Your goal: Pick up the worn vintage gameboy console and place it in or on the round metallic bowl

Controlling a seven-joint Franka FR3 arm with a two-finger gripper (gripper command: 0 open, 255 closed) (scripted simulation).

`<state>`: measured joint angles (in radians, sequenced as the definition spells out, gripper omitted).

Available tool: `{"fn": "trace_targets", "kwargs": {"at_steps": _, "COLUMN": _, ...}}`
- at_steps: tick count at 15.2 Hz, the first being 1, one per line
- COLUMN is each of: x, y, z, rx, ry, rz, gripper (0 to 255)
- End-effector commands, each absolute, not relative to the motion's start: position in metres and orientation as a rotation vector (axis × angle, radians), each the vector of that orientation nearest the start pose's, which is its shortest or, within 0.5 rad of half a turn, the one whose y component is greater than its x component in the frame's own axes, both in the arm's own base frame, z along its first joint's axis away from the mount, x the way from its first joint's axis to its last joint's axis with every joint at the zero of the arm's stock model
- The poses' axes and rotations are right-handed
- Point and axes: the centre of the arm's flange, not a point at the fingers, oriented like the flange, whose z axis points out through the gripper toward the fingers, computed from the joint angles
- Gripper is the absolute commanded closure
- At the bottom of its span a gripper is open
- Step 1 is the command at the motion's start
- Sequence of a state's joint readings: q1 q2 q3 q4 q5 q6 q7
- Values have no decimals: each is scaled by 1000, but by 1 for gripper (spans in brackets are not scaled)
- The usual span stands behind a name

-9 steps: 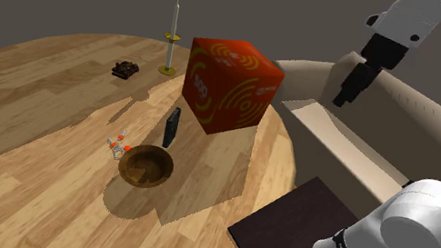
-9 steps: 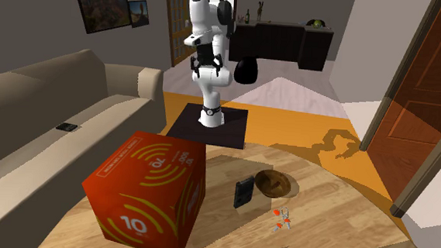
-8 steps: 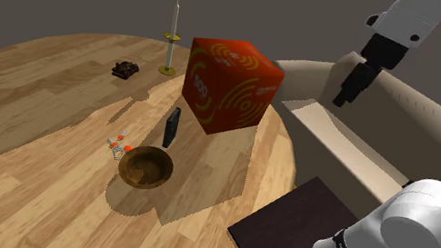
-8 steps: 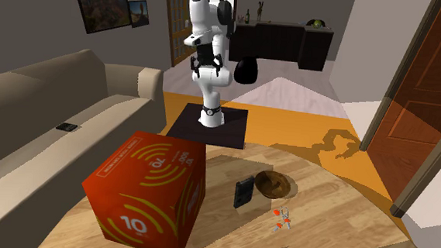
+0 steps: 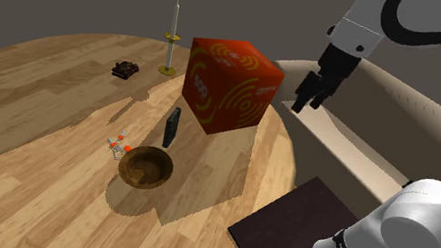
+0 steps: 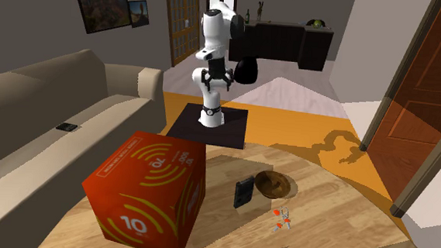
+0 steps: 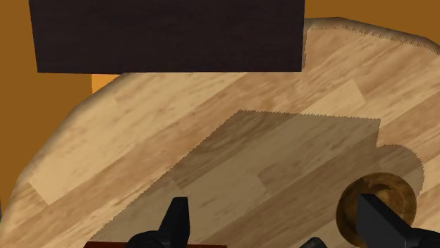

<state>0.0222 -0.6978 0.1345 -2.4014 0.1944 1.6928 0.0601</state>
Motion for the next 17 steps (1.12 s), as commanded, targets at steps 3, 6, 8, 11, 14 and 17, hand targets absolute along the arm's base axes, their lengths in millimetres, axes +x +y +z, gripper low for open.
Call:
{"fn": "trace_targets", "kwargs": {"at_steps": 3, "x": 362, "y": 118, "z": 522, "rx": -3051, "ry": 22, "rz": 31, "gripper": 0}}
{"fn": "trace_targets", "kwargs": {"at_steps": 6, "x": 385, "y": 144, "z": 502, "rx": -3061, "ry": 82, "rz": 28, "gripper": 0}}
{"fn": "trace_targets", "kwargs": {"at_steps": 8, "x": 400, "y": 160, "z": 488, "rx": -3067, "ry": 123, "rz": 26, "gripper": 0}}
{"fn": "trace_targets", "kwargs": {"at_steps": 11, "x": 425, "y": 184, "z": 467, "rx": -3075, "ry": 184, "rz": 23, "gripper": 0}}
{"fn": "trace_targets", "kwargs": {"at_steps": 14, "x": 450, "y": 207, "z": 445, "rx": -3082, "ry": 245, "rz": 20, "gripper": 0}}
{"fn": "trace_targets", "kwargs": {"at_steps": 17, "x": 476, "y": 229, "z": 424, "rx": -3088, "ry": 306, "rz": 18, "gripper": 0}}
